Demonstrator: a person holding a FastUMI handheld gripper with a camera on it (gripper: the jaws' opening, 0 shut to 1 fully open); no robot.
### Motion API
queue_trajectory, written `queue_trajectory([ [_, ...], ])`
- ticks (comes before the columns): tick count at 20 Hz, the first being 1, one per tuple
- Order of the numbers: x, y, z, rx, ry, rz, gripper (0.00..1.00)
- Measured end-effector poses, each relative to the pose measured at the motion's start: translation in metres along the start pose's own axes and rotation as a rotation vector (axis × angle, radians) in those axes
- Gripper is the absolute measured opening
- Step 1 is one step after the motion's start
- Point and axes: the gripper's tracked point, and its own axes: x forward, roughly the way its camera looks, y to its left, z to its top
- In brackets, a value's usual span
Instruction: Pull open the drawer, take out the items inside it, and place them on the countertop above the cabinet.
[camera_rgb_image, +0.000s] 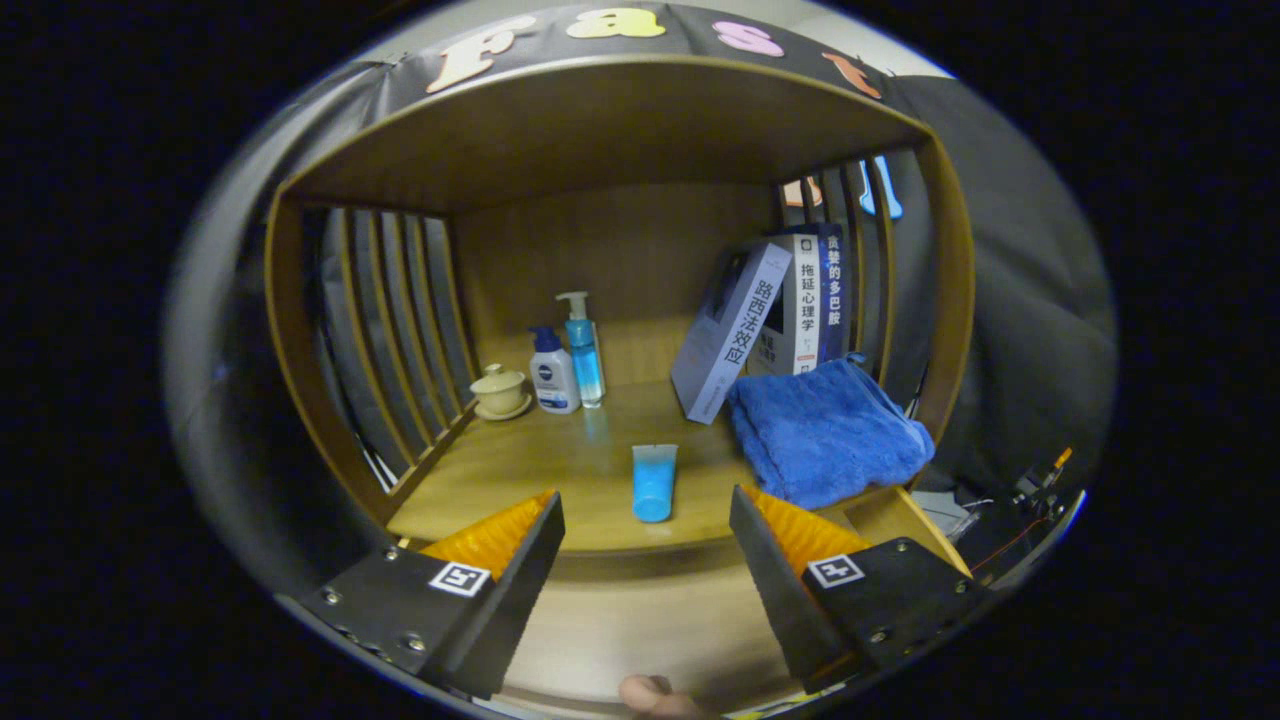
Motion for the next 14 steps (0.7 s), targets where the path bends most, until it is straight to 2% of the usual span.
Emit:
queue_trajectory([
  [4, -0.045, -0.015, -0.022, -0.01, -0.045, -0.039, 0.99],
  [7, -0.077, -0.027, -0.06, -0.004, -0.055, -0.062, 0.99],
  [14, -0.103, -0.033, -0.127, 0.006, -0.076, -0.02, 1.0],
])
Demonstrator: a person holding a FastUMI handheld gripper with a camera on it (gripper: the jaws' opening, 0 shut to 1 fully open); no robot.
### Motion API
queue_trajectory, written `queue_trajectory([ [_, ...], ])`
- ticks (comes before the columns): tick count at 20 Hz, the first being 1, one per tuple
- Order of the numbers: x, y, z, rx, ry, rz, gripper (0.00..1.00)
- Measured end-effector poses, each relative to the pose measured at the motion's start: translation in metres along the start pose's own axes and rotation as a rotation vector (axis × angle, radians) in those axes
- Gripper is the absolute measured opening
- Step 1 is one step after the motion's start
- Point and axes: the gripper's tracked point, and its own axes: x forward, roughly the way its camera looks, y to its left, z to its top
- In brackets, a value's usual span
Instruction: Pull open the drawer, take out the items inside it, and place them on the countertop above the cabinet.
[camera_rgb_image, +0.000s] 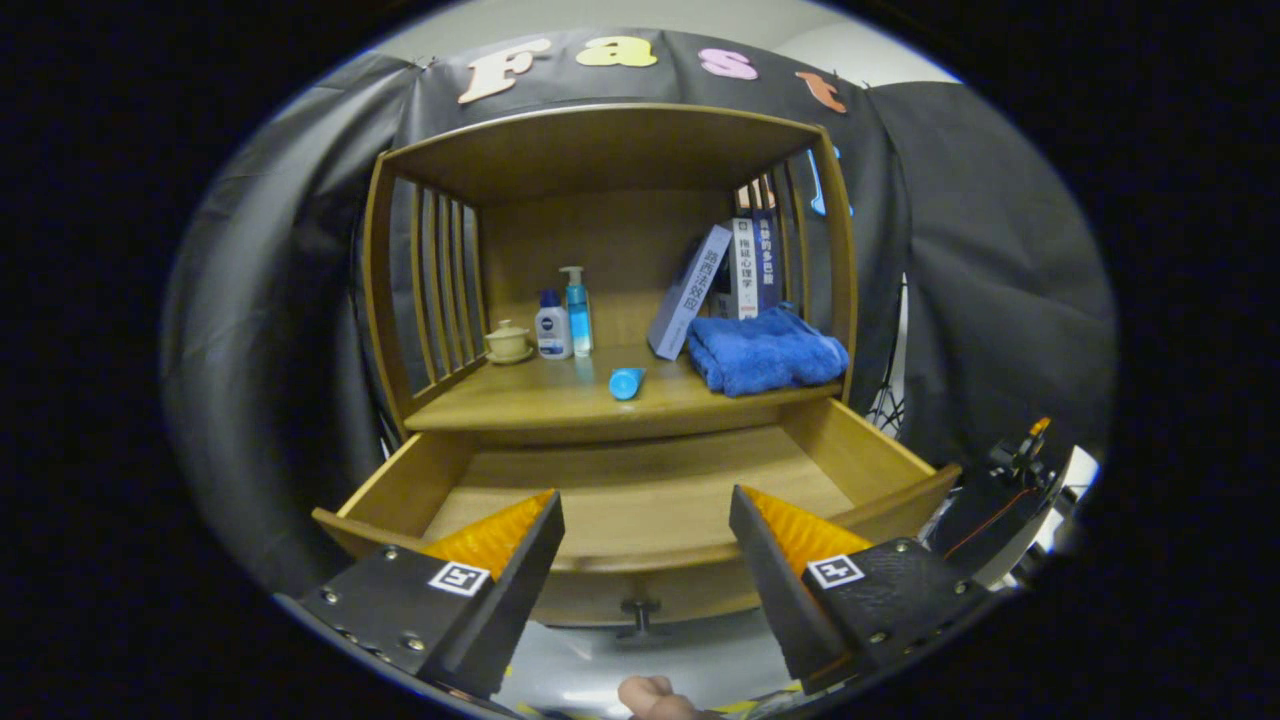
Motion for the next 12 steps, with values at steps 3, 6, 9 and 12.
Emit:
queue_trajectory([
  [3, 0.0, 0.002, -0.02, 0.021, 0.012, 0.024, 0.99],
  [6, 0.0, 0.004, -0.025, 0.034, -0.027, 0.028, 1.0],
  [9, -0.003, 0.007, -0.044, 0.05, -0.065, 0.025, 0.99],
  [12, -0.011, 0.009, -0.068, 0.048, -0.084, 0.045, 0.99],
])
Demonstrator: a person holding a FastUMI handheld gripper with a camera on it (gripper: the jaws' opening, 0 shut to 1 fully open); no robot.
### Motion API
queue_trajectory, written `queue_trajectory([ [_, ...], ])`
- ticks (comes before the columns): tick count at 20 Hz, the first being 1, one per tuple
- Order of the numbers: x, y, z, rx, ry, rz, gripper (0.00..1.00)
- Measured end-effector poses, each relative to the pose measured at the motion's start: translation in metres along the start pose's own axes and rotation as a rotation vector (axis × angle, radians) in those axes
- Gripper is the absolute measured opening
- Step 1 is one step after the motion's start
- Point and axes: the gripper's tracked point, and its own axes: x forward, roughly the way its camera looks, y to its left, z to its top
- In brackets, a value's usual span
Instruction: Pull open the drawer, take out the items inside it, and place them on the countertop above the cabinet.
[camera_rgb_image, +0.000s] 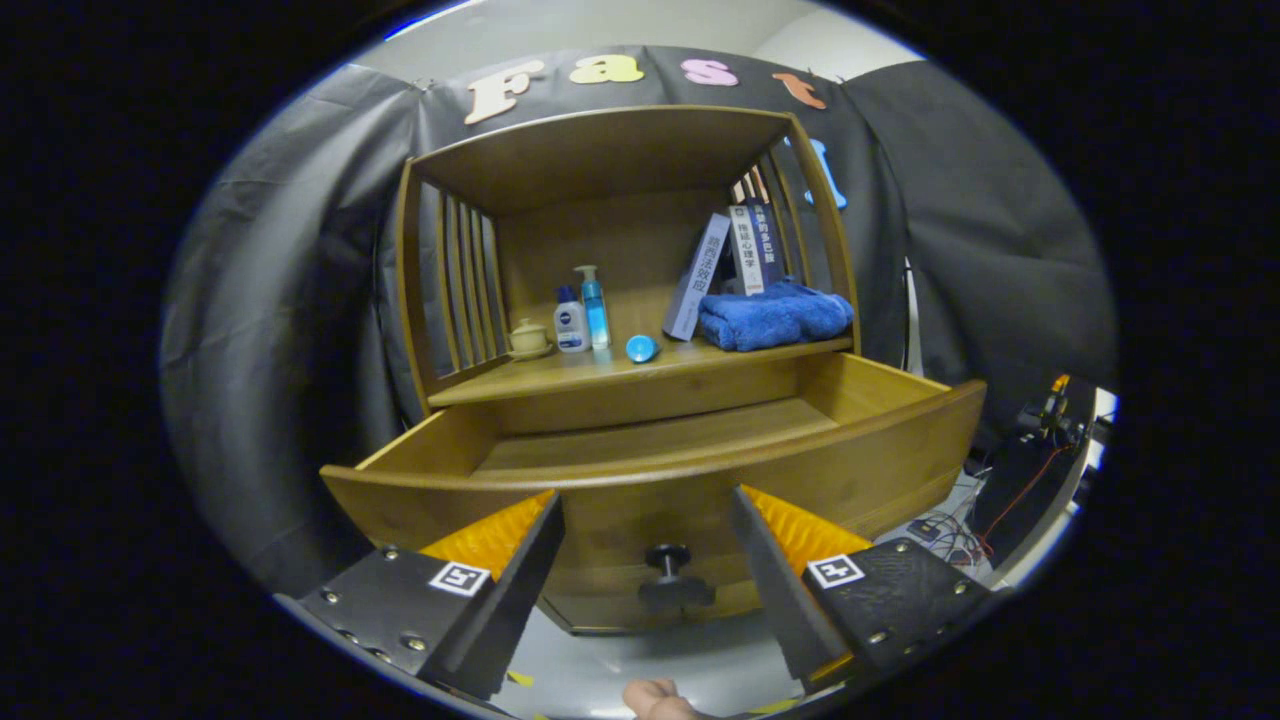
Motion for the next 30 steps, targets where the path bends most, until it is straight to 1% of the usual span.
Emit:
queue_trajectory([
  [4, -0.011, -0.001, -0.022, -0.028, -0.023, 0.037, 0.99],
  [5, -0.011, -0.006, -0.027, -0.029, -0.013, 0.034, 0.99],
  [9, 0.0, -0.03, -0.039, 0.015, 0.02, -0.023, 0.99],
  [11, 0.008, -0.029, -0.04, 0.018, 0.021, -0.017, 0.99],
  [14, 0.022, -0.02, -0.039, -0.05, -0.003, 0.001, 0.99],
  [15, 0.03, -0.02, -0.042, -0.076, 0.006, -0.012, 1.0],
  [16, 0.01, -0.018, -0.033, -0.071, -0.039, -0.006, 0.99],
  [17, 0.037, -0.01, -0.035, -0.079, -0.036, 0.005, 0.99],
  [22, 0.059, -0.01, -0.033, -0.09, -0.081, 0.034, 0.99],
  [26, 0.081, -0.006, -0.028, -0.207, -0.132, 0.016, 0.99],
  [27, 0.087, -0.004, -0.029, -0.217, -0.128, 0.01, 0.99],
  [28, 0.084, -0.002, -0.028, -0.208, -0.141, 0.009, 0.99],
  [30, 0.094, 0.002, -0.028, -0.185, -0.133, 0.0, 0.99],
])
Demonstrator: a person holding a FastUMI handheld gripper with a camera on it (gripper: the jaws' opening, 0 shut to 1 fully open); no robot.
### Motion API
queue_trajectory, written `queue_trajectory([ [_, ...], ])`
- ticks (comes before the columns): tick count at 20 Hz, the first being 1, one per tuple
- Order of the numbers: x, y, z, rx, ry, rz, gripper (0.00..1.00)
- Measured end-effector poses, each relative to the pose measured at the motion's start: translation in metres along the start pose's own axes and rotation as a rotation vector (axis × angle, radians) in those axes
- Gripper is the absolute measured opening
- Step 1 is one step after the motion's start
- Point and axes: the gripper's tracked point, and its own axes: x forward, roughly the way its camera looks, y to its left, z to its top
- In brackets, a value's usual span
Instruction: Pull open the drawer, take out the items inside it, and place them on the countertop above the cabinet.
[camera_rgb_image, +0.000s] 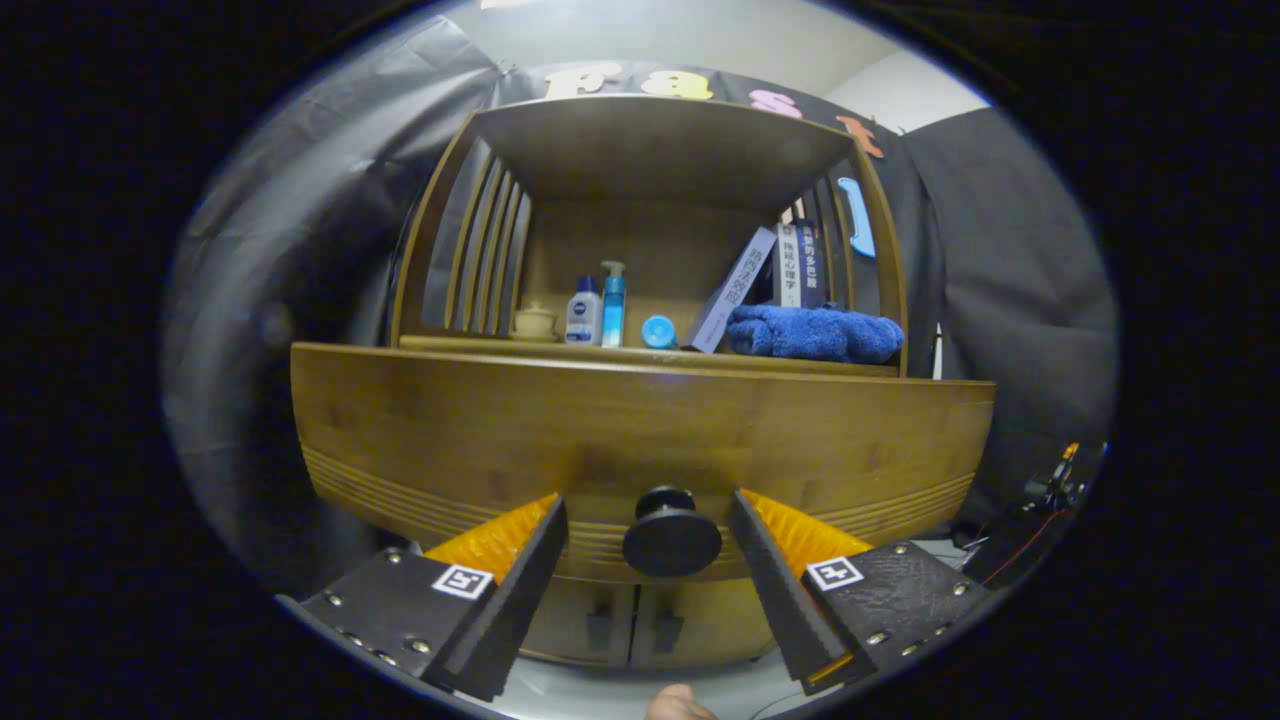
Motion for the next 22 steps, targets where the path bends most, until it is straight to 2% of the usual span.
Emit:
queue_trajectory([
  [4, 0.013, 0.007, 0.0, 0.004, 0.018, -0.019, 0.99],
  [8, 0.026, 0.013, 0.001, 0.066, 0.042, -0.005, 0.99],
  [22, 0.069, 0.011, 0.002, 0.06, 0.048, 0.014, 0.99],
])
